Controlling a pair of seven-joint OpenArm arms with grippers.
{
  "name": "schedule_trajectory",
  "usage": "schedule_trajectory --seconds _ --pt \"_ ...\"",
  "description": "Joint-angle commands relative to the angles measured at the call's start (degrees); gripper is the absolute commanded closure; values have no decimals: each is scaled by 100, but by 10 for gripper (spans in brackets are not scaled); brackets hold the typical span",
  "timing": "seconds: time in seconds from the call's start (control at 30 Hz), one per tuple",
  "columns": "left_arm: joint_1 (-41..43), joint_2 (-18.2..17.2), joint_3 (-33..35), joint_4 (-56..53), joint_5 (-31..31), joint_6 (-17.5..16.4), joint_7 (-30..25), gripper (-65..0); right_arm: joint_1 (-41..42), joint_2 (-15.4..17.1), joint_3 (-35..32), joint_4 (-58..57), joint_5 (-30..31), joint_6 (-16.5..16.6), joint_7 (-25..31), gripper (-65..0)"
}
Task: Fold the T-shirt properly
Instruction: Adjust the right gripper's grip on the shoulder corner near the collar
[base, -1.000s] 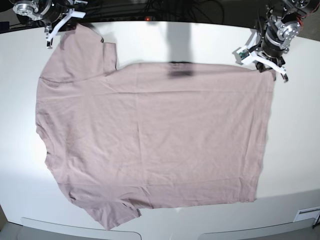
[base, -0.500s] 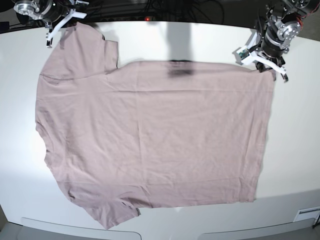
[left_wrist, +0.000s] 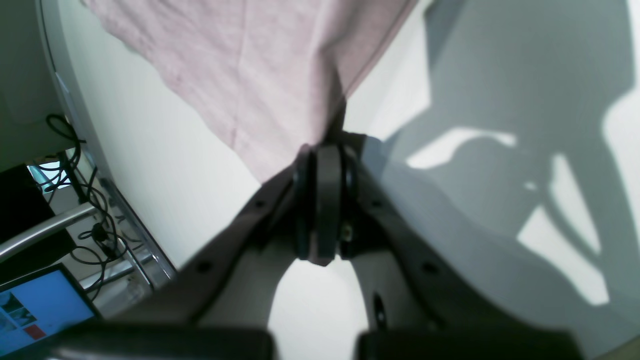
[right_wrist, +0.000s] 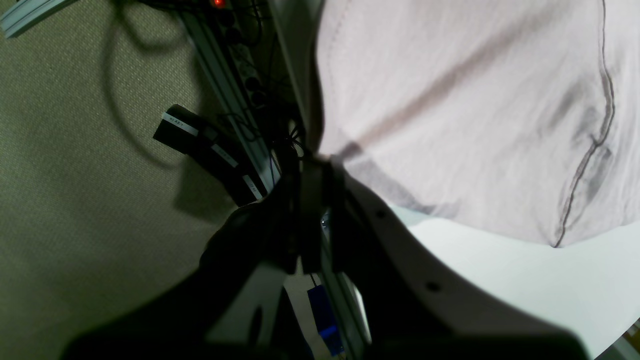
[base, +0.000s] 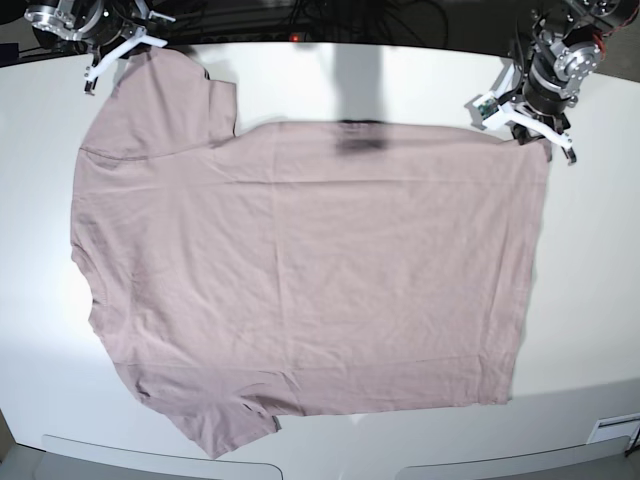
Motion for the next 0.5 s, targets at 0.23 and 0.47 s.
schedule_trajectory --seconds 0.23,0.47 --pt "160 -63 44 -177 -389 -522 457 0 -31 79 31 74 13 17 85 0" --pt "160 -68 44 -177 -389 -490 741 0 -31 79 31 210 522 -280 -568 0"
